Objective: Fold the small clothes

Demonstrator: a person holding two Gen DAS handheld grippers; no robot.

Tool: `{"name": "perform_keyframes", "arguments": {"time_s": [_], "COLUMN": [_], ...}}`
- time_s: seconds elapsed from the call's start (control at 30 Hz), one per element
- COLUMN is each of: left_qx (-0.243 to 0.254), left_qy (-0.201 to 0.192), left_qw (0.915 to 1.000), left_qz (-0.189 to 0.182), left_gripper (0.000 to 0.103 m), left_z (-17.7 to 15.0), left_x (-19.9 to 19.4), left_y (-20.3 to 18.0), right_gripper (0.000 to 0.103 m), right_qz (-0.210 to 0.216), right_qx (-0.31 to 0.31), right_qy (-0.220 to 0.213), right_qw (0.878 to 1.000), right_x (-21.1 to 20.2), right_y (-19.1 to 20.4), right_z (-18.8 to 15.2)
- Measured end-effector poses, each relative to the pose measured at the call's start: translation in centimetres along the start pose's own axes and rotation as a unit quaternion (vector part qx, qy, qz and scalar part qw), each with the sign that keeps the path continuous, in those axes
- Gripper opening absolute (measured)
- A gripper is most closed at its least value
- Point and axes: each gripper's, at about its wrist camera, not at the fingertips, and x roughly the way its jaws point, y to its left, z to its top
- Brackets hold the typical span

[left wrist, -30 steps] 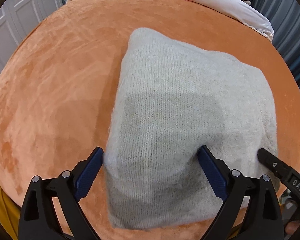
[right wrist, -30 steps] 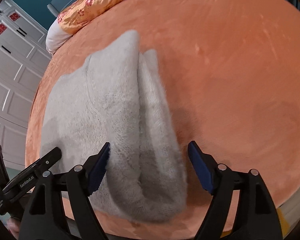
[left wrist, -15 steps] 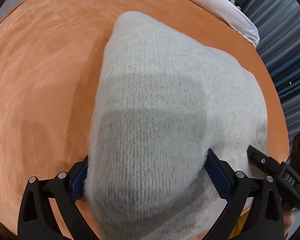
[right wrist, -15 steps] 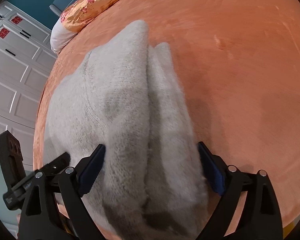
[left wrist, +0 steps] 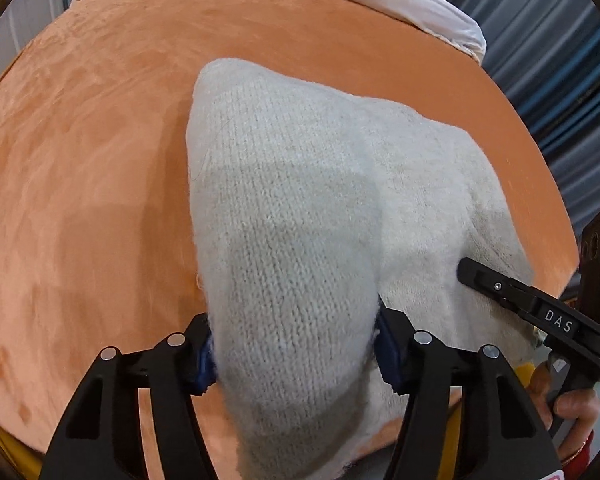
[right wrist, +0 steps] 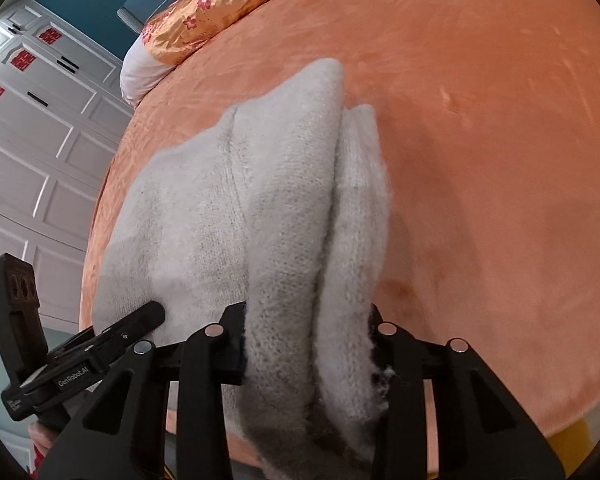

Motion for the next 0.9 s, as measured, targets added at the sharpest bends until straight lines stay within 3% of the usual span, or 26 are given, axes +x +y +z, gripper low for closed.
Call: {"name": "perform_keyframes", "arguments": {"time_s": [0.37, 0.6, 0.73, 0.83, 0.9], "left_qx": [0.006, -0.076, -0.092, -0.093, -0.063], "left_qy": [0.017, 0.020, 0.026, 0.021, 0.008], "left_qw": [0.9998, 0.9957, 0.9929, 0.9923, 0.9950], "left_qz": [-0.003, -0.050, -0.070, -0.079, -0.077], "left_gripper": [0.060, 0.074, 0.080, 0.073, 0.059], "left_z": [-4.4, -3.6, -3.3, -3.1, -2.9], "left_x": [-0.9, -0.6, 1.2, 1.1, -0.4], "left_y": [-0.3, 2.6, 3.4, 2.9, 1.9], "right_gripper": [0.034, 0.052, 0.055, 0.039, 0.032], "right_qz": [0.002, 0.009, 0.023, 0.018, 0.025], "right_qx": [0.013, 0.034, 0.051, 0.040, 0.028], "right_qy": [0.011, 0.016, 0.027, 0.019, -0.003], "right_qw": [1.000, 0.999, 0.998, 0.999, 0.999], "right_x": [-1.4, -0.3, 0.6, -0.5, -2.3], "right_y": [-0.6, -1.6, -2.1, -1.3, -0.4], "right_z": [-3.1, -2.6, -2.4, -2.1, -2.0]}}
